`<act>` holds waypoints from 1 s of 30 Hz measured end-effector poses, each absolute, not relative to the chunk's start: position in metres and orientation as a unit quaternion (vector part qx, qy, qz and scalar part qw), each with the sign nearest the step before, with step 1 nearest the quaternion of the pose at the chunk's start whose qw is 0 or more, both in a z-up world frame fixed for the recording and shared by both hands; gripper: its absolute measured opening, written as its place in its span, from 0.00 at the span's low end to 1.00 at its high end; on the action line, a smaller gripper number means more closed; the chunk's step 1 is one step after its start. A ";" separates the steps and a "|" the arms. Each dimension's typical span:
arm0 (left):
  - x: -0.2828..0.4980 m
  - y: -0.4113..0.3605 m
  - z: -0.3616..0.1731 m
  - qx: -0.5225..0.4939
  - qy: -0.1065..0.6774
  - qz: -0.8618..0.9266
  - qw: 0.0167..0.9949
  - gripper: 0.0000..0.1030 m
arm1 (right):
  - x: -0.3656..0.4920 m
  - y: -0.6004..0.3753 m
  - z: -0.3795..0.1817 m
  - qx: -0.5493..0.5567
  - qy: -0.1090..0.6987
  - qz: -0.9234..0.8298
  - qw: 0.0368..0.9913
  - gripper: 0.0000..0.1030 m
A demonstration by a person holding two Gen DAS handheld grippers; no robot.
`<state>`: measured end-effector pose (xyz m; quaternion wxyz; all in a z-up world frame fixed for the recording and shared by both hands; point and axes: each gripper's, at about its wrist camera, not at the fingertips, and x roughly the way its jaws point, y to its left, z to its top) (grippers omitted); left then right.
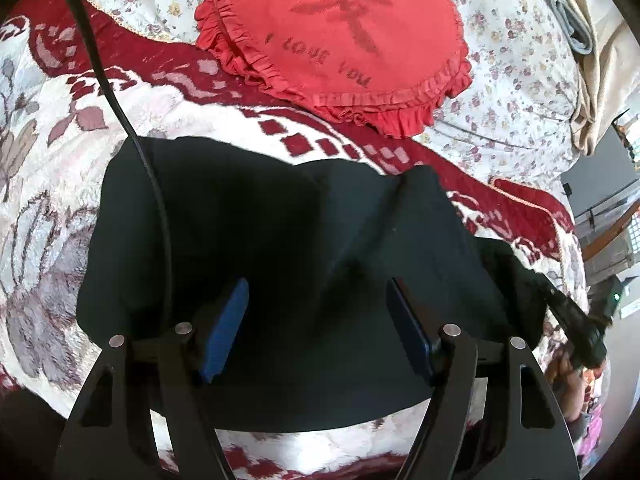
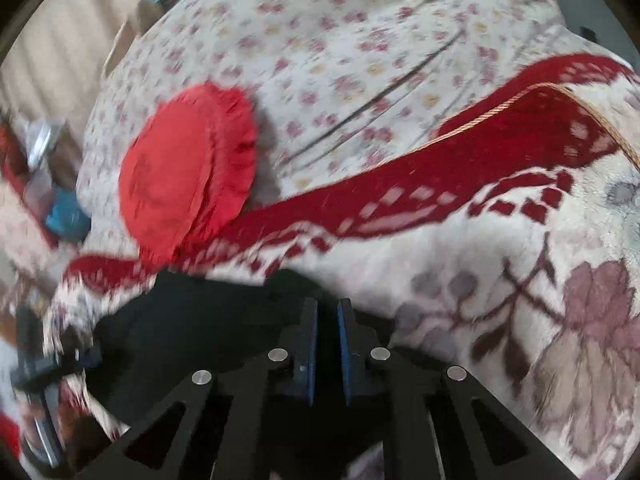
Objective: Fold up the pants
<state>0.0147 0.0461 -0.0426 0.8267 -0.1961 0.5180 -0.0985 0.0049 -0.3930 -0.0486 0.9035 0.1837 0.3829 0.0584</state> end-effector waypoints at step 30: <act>0.010 0.051 -0.047 -0.192 0.457 -0.084 0.864 0.88 | 0.058 -0.361 -0.039 -0.041 0.415 0.136 0.899 0.10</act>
